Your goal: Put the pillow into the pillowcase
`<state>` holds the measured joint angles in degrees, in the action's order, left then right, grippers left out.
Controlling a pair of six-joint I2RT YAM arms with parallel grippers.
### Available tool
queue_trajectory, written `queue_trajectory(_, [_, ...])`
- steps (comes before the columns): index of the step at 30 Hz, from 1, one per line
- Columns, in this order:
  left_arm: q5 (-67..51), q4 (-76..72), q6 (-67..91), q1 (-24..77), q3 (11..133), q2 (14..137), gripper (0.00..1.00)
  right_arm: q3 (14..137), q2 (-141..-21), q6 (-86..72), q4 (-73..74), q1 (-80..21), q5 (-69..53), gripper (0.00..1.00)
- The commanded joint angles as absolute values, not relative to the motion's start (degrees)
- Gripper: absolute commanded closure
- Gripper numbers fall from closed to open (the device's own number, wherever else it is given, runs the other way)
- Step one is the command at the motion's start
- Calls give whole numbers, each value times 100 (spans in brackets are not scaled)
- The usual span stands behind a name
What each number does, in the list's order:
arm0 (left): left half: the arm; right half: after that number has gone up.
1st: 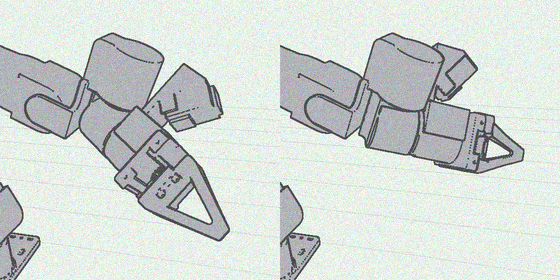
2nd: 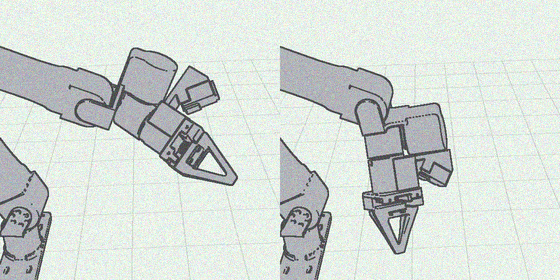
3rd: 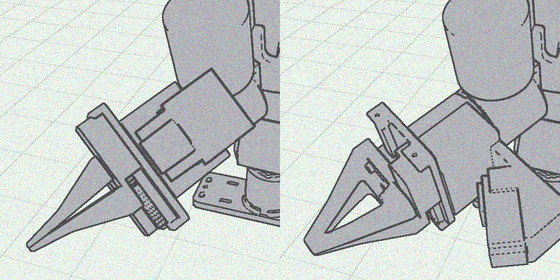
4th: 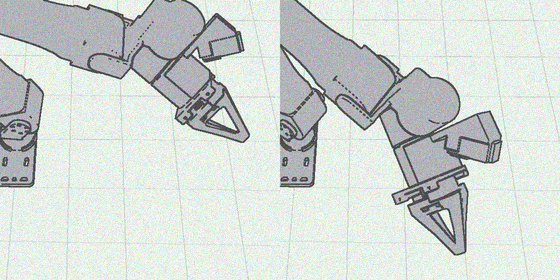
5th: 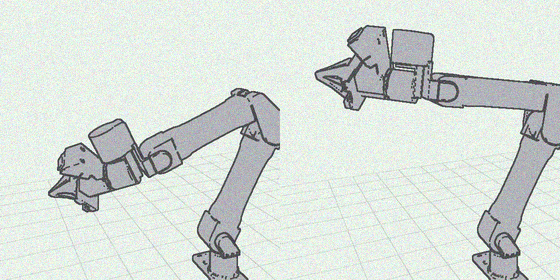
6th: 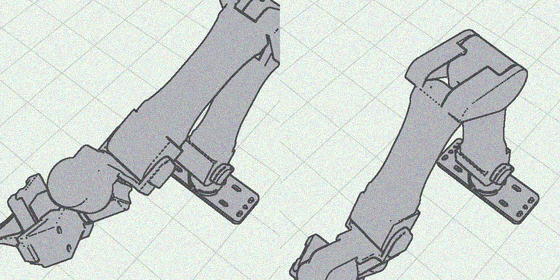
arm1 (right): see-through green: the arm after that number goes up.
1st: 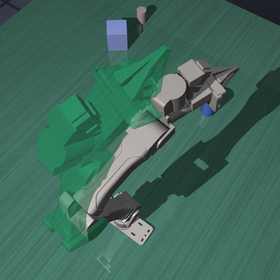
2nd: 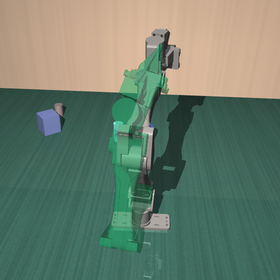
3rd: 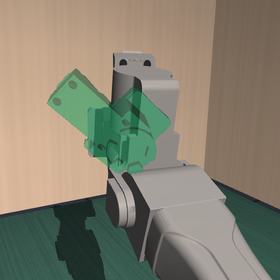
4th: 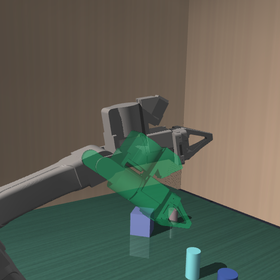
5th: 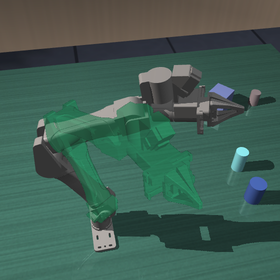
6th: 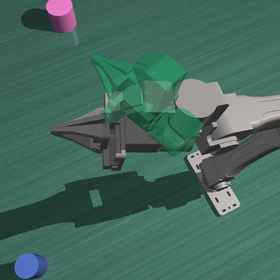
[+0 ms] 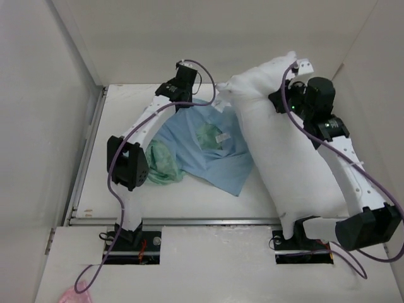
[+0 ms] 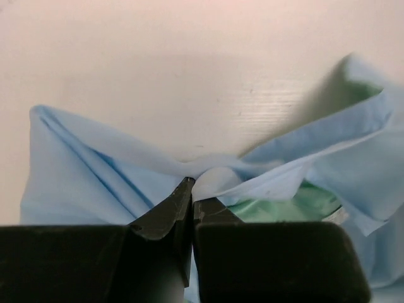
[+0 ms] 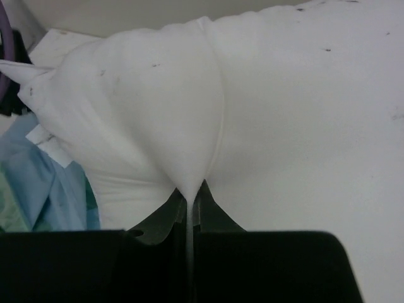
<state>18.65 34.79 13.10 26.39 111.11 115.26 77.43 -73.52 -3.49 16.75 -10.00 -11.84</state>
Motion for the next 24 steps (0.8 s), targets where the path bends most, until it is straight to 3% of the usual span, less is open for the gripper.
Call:
queue_trajectory(1, [1872,3287,1178,2619,11013,10855,100,7340,-7286,-561,1274,-1572,-1117,100])
queue_trajectory(8, [1802,3393,1248,2725,10872,10731,100,7268,-7804,-850,1151,-2829,-195,100])
queue_trajectory(19, [1749,3629,1529,2883,10819,10731,100,8480,-9632,-1547,1345,-3033,2591,100])
queue_trajectory(24, [1547,3498,1415,2883,11020,10871,100,8133,-9423,-871,1126,-3549,2285,100])
